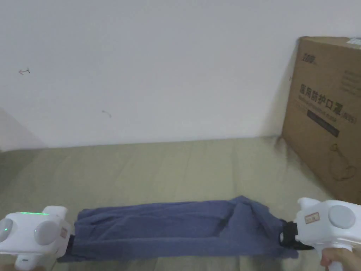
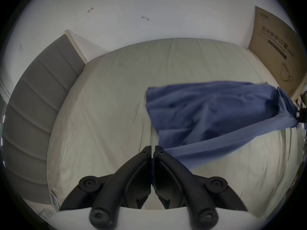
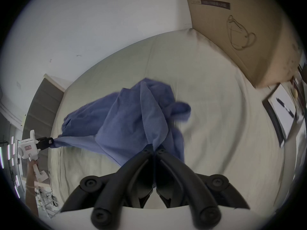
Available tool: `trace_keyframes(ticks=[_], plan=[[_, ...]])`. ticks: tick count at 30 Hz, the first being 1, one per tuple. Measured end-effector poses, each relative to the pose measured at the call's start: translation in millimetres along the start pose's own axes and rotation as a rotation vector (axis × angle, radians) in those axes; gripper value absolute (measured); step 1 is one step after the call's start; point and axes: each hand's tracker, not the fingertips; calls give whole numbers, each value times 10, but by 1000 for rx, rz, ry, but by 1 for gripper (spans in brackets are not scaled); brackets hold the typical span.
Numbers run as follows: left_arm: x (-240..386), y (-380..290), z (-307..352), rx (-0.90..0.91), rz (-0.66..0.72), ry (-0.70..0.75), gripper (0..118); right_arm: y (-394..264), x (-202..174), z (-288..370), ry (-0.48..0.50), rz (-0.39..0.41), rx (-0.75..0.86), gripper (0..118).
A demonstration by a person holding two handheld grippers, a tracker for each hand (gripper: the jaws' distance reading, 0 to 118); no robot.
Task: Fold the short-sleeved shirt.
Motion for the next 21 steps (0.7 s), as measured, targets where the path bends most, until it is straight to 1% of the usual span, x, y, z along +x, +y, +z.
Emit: trace_keyframes(ticks=[2, 5, 7, 9, 11, 12, 14, 16, 18, 20, 21], plan=[[-47, -358, 210, 6, 20, -44, 1, -456, -47, 273, 2, 18, 5, 0], [-107, -998, 529, 2, 25, -37, 1, -1109, -25, 639, -16, 47, 15, 0], [-194, -1426, 693, -12, 19, -60, 1, -1555, -27, 838, -24, 35, 9, 0], [-262, -1904, 888, -41, 71, -76, 1, -1992, 16, 1009, -19, 4, 4, 0], [-327, -2324, 1051, -28, 173, -98, 1, -2373, 8, 1125, -18, 5, 6, 0], [-371, -2521, 1116, -25, 198, -137, 1, -2549, -2, 1182, -51, 7, 10, 0], [-422, -2849, 1208, -33, 255, -162, 1, -2838, 17, 1256, -65, 24, 13, 0], [-446, -3085, 1307, -43, 236, -154, 1, -3077, 20, 1357, -56, 26, 2, 0], [-411, -3261, 1425, -44, 168, -119, 1, -3275, 16, 1464, -48, 8, 8, 0], [-393, -3409, 1526, -31, 142, -116, 1, -3421, -12, 1532, -47, 25, 8, 0], [-395, -3466, 1565, -35, 149, -121, 1, -3488, -29, 1553, -63, 51, 8, 0]])
